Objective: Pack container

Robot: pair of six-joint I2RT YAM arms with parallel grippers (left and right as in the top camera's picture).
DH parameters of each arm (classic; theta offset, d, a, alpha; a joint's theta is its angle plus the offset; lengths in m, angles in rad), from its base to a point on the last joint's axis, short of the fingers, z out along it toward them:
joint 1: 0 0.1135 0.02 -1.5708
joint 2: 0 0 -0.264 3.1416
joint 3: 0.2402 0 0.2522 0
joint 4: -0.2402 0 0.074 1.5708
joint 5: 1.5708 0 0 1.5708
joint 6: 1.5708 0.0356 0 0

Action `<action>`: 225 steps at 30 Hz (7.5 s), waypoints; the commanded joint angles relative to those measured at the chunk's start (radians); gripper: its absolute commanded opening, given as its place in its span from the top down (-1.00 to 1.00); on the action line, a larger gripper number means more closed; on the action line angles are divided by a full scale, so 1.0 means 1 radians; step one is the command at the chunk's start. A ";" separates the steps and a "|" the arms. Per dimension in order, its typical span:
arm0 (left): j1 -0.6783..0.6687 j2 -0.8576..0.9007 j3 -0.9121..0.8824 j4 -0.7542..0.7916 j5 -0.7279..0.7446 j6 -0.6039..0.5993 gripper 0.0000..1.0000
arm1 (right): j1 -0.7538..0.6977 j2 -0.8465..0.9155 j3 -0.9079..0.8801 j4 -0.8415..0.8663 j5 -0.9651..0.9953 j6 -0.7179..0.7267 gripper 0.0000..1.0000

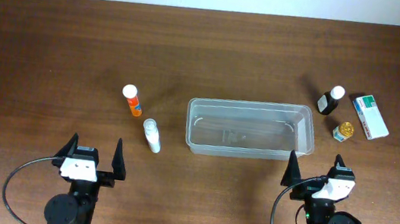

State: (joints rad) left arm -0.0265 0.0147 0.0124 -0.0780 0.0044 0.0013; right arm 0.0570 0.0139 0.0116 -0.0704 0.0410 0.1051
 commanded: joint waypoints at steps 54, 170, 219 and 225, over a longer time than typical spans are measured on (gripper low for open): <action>0.004 -0.009 -0.003 -0.003 0.015 0.015 -0.98 | -0.660 2.059 1.975 -1.114 -0.291 -0.611 -1.00; 0.004 -0.009 -0.003 -0.003 0.015 0.015 -0.99 | -0.274 2.296 2.163 -1.336 -0.161 -0.372 0.66; 0.004 -0.009 -0.003 -0.003 0.015 0.015 -0.99 | -0.057 1.711 1.411 -1.033 -0.190 -0.074 0.63; 0.004 -0.009 -0.003 -0.003 0.015 0.015 -0.99 | -0.057 1.712 1.344 -0.961 -0.187 -0.100 0.63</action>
State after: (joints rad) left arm -0.0265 0.0109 0.0124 -0.0780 0.0044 0.0010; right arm -0.0093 1.7351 1.3708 -1.0443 -0.1398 0.0223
